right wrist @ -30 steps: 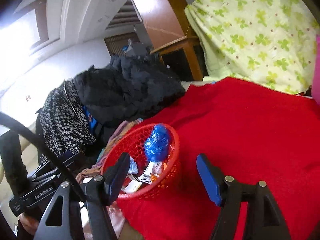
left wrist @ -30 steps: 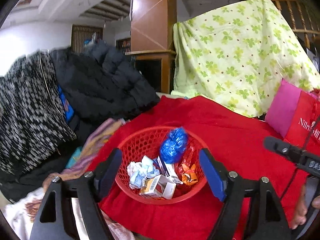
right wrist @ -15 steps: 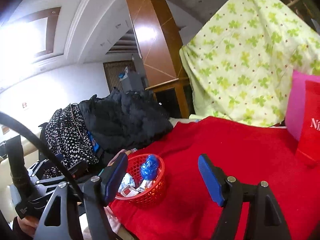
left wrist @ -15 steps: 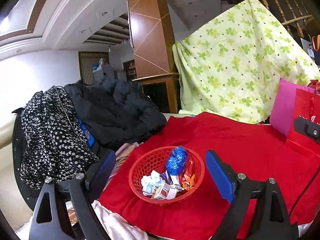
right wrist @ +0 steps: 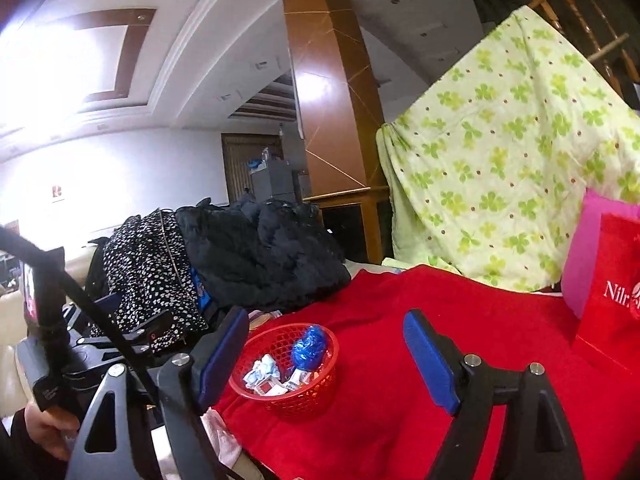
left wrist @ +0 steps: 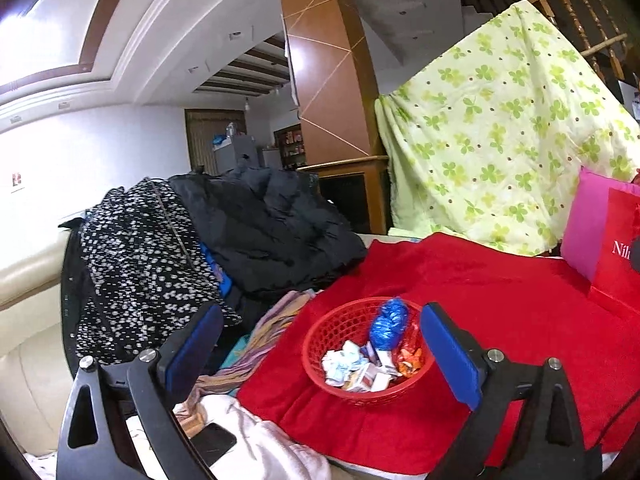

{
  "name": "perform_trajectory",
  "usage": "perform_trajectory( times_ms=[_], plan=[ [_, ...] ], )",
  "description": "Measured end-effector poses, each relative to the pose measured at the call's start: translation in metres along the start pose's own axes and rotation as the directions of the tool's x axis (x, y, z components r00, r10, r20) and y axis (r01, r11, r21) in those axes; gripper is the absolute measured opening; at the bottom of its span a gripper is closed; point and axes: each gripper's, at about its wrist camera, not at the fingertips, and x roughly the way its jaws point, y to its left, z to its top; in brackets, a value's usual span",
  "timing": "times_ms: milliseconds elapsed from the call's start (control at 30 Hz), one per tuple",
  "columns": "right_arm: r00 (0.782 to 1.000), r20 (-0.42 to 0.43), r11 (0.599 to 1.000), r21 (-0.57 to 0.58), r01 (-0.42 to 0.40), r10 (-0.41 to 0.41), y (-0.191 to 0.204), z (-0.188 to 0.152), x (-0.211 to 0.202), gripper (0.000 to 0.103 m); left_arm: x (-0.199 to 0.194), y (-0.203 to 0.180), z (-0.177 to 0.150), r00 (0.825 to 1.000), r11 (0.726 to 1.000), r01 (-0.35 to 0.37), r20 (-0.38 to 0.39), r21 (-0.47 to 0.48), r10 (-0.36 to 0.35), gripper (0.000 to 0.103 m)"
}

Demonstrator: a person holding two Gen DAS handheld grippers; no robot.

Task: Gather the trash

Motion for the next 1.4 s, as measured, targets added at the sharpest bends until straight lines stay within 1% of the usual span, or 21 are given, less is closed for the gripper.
perform_trajectory(
  times_ms=[167, 333, 533, 767, 900, 1067, 1300, 1400],
  plan=[
    [0.999, -0.030, 0.999, -0.033, -0.020, 0.019, 0.021, -0.004, -0.005, 0.084, -0.008, 0.015, -0.003, 0.999, 0.999, -0.038, -0.013, -0.016, 0.038, 0.100],
    [0.996, -0.083, 0.999, -0.039, -0.036, 0.033, 0.036, -0.014, -0.006, 0.084, -0.011, 0.026, -0.011, 0.996, 0.997, -0.075, -0.049, -0.016, 0.074, 0.100],
    [0.989, -0.134, 0.998, -0.012, -0.058, 0.056, 0.041, -0.026, -0.005, 0.084, -0.013, 0.038, -0.021, 0.990, 0.994, -0.106, -0.095, -0.011, 0.104, 0.100],
    [0.985, -0.167, 0.999, -0.009, -0.048, 0.046, 0.041, -0.035, -0.005, 0.084, -0.013, 0.049, -0.024, 0.985, 0.990, -0.137, -0.110, -0.022, 0.134, 0.100],
    [0.985, -0.172, 0.999, -0.025, -0.040, 0.035, 0.046, -0.037, -0.006, 0.084, -0.014, 0.055, -0.026, 0.982, 0.988, -0.150, -0.117, -0.028, 0.146, 0.100],
    [0.984, -0.173, 0.998, -0.039, -0.050, 0.043, 0.054, -0.038, -0.009, 0.084, -0.015, 0.061, -0.029, 0.980, 0.987, -0.160, -0.129, -0.033, 0.154, 0.100],
    [0.985, -0.162, 0.997, -0.043, -0.064, 0.056, 0.063, -0.038, -0.012, 0.084, -0.016, 0.065, -0.033, 0.979, 0.987, -0.159, -0.136, -0.029, 0.154, 0.100],
    [0.985, -0.166, 0.997, -0.042, -0.064, 0.057, 0.065, -0.040, -0.011, 0.084, -0.013, 0.064, -0.035, 0.979, 0.989, -0.148, -0.149, -0.027, 0.142, 0.100]
  ],
)
